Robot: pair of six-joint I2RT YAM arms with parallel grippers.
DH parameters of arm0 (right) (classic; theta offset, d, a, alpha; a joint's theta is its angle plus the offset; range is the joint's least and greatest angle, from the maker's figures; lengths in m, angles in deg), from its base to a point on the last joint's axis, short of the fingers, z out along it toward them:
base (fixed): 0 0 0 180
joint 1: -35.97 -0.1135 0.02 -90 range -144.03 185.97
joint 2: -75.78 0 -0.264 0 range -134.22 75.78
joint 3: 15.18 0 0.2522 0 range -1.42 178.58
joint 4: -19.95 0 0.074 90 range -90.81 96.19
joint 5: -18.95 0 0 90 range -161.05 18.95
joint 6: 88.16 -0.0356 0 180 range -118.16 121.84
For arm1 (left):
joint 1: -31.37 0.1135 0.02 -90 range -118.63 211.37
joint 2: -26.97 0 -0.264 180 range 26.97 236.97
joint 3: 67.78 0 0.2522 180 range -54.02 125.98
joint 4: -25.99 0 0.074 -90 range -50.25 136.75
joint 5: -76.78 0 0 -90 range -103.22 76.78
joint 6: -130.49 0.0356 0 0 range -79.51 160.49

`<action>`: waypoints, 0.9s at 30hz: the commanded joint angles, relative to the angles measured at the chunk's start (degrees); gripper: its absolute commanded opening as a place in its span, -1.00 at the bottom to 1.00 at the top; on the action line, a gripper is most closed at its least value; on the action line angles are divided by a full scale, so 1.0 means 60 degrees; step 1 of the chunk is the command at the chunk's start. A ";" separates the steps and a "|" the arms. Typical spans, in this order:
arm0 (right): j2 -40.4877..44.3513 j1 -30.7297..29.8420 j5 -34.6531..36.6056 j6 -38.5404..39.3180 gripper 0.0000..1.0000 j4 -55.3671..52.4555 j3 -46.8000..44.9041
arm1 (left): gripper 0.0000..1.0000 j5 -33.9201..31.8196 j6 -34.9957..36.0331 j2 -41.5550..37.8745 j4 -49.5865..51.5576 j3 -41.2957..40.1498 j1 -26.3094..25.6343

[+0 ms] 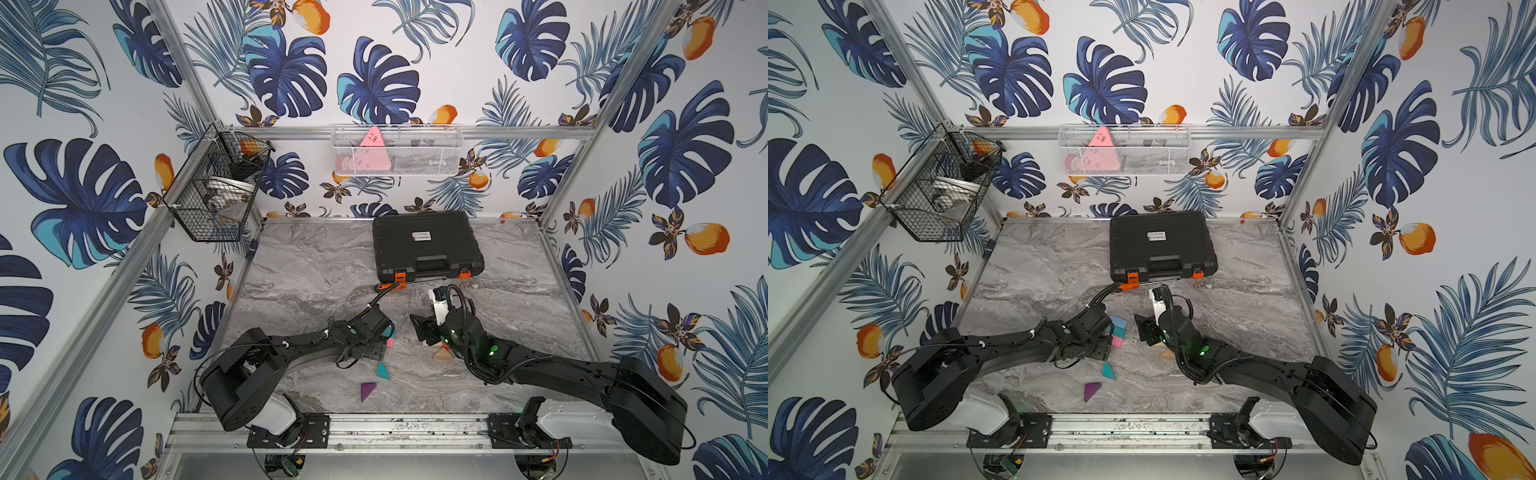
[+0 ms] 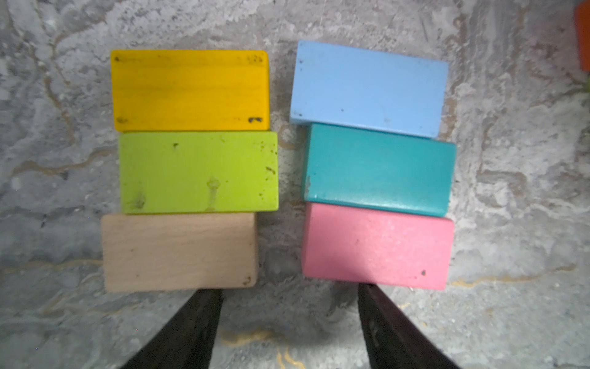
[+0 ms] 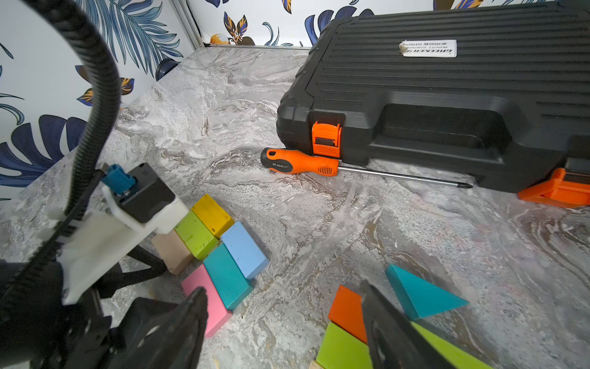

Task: Assemble a piece of candy with building blocks
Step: Assemble the building block at the center of the board.

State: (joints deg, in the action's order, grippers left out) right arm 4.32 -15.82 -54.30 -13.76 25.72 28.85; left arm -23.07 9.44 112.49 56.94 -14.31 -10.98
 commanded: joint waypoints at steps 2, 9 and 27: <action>-0.0023 -0.0011 -0.0053 -0.0052 0.54 0.0100 0.0078 | 0.45 0.0059 -0.0128 -0.0282 0.0334 -0.0011 0.0025; -0.0004 -0.0021 -0.0050 -0.0023 0.55 0.0020 0.0138 | 0.46 0.0308 -0.0472 -0.2272 0.1217 -0.0251 0.0019; -0.2144 0.0220 -0.3206 0.1873 0.21 -0.3206 0.3040 | 0.09 -0.0268 -0.0757 -0.2531 0.0605 -0.0013 0.2358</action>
State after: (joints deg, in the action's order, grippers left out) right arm -7.31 -14.51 -69.05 -10.67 8.89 46.27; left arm -24.42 3.39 95.46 64.94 -14.86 0.85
